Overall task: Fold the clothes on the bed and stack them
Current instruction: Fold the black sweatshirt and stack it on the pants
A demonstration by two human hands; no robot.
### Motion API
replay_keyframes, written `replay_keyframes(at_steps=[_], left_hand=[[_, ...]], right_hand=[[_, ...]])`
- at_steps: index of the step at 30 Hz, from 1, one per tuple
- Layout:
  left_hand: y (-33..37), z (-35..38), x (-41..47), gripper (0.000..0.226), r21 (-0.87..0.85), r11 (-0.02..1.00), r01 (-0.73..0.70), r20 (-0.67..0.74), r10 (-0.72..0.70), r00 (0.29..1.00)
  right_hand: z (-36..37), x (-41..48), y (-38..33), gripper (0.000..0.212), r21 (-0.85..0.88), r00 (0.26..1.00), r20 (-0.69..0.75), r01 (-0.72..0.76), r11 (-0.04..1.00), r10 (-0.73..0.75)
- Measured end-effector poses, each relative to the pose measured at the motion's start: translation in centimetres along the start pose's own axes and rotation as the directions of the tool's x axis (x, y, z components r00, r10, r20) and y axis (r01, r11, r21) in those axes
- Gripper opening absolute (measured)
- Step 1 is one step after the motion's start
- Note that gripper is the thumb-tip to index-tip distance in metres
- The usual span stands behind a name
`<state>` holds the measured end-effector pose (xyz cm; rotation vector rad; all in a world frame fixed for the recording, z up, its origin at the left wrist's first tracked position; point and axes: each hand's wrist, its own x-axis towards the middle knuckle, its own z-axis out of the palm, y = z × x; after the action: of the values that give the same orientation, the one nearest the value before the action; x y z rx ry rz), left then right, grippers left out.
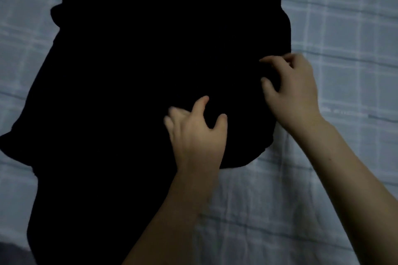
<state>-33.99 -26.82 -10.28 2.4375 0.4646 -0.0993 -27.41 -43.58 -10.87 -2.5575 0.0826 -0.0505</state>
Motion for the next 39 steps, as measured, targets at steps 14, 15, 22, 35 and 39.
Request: replay_keyframes(at_steps=[14, 15, 22, 35, 39], left_hand=[[-6.7, -2.2, 11.3, 0.062, 0.461, 0.647, -0.607, 0.349, 0.497, 0.795], [-7.2, -3.5, 11.3, 0.062, 0.478, 0.62, -0.622, 0.297, 0.552, 0.779], [-18.4, -12.2, 12.3, 0.055, 0.544, 0.561, -0.624, 0.268, 0.588, 0.763], [-24.2, -11.8, 8.1, 0.056, 0.343, 0.633, -0.694, 0.407, 0.566, 0.717], [-26.7, -13.5, 3.0, 0.059, 0.261, 0.674, -0.691, 0.423, 0.564, 0.709]], right_hand=[[6.7, -2.1, -3.9, 0.056, -0.421, 0.956, 0.27, 0.222, 0.88, -0.113], [6.5, -2.8, -4.7, 0.057, -0.385, 0.966, 0.239, 0.186, 0.904, -0.097], [12.9, -10.1, -16.0, 0.058, -0.144, 0.949, 0.228, 0.254, 0.956, -0.218], [17.5, -14.4, -16.6, 0.056, -0.309, 0.984, 0.171, 0.096, 0.946, -0.044], [16.9, -19.6, -18.6, 0.053, -0.209, 0.981, 0.19, -0.005, 0.978, 0.045]])
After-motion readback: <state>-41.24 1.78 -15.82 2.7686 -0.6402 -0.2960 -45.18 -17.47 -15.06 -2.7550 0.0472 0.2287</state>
